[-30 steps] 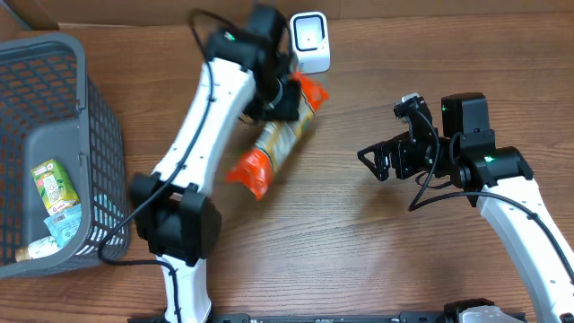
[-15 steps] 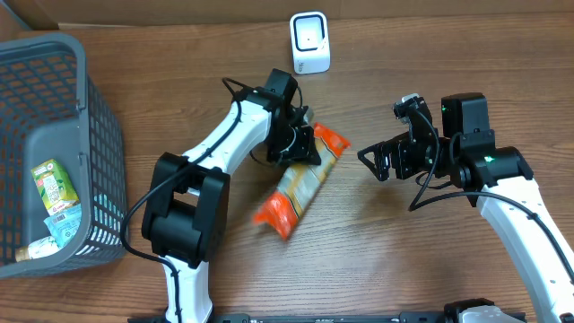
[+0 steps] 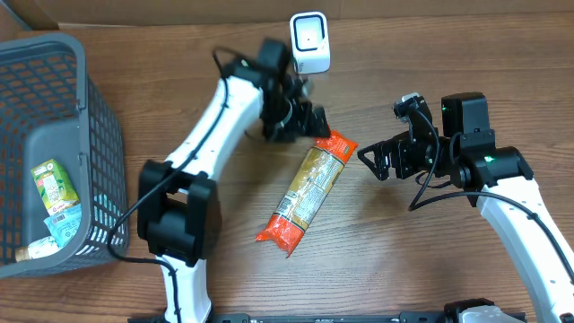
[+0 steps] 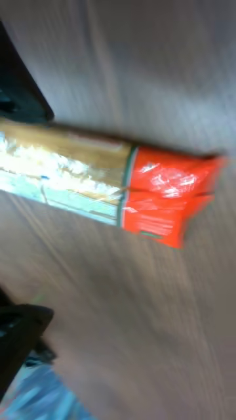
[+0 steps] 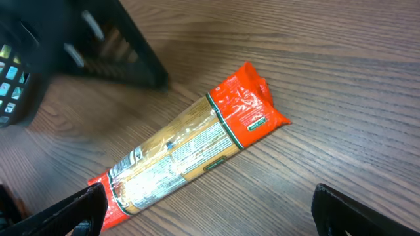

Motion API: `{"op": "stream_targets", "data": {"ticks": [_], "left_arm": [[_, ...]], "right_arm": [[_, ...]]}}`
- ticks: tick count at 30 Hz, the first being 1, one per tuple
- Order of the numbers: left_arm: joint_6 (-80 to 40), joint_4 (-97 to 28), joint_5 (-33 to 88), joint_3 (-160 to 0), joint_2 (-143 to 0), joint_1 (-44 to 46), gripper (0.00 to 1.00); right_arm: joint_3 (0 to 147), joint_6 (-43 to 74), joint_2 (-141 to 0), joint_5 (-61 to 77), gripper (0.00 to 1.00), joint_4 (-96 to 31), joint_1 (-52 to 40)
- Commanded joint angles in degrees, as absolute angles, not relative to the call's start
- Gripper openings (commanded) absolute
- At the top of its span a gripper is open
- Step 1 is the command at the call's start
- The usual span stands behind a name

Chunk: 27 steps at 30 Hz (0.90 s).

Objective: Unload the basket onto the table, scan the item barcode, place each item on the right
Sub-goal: 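Lift the spaghetti package out and place it on the table center, then return left gripper to the basket and reach for the mint-green pouch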

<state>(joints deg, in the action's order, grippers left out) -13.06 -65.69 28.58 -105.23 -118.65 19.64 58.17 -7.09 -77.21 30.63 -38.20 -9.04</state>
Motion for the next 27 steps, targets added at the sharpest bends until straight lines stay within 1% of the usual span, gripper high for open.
{"op": "stream_targets", "data": {"ticks": [1, 7, 12, 13, 16, 24, 26, 27], "left_arm": [[-10.26, -71.33, 20.05, -117.91, -116.44, 16.99, 0.77], [-11.11, -85.43, 11.57, -139.90, -116.44, 12.19, 0.73], [-13.96, -96.86, 6.28, -154.65, -116.42, 6.28, 0.73], [-12.95, -96.84, 6.09, -155.79, -115.98, 4.73, 0.70], [-14.26, -96.82, 5.41, -155.46, -112.64, -0.67, 0.72], [-18.50, -96.82, 5.04, -147.28, -102.26, -20.53, 0.69], [-21.98, -96.82, 1.34, -143.79, -99.53, -26.11, 0.67], [-25.26, -96.82, -0.97, -141.53, -98.24, -28.99, 0.67]], "right_arm": [[59.48, -6.92, -76.95, 30.55, 1.00, -37.82, -8.97], [59.48, -6.92, -76.95, 30.52, 1.00, -37.80, -8.97], [59.48, -6.92, -76.95, 30.52, 1.00, -37.71, -8.97], [59.48, -6.92, -76.95, 30.52, 1.00, -37.71, -8.97], [59.48, -6.92, -76.95, 30.52, 1.00, -37.82, -8.97], [59.48, -6.92, -76.95, 30.55, 1.00, -38.04, -8.97], [59.48, -6.92, -76.97, 30.55, 1.00, -38.04, -8.97], [59.48, -6.92, -76.97, 30.55, 1.00, -38.04, -8.97]]}}
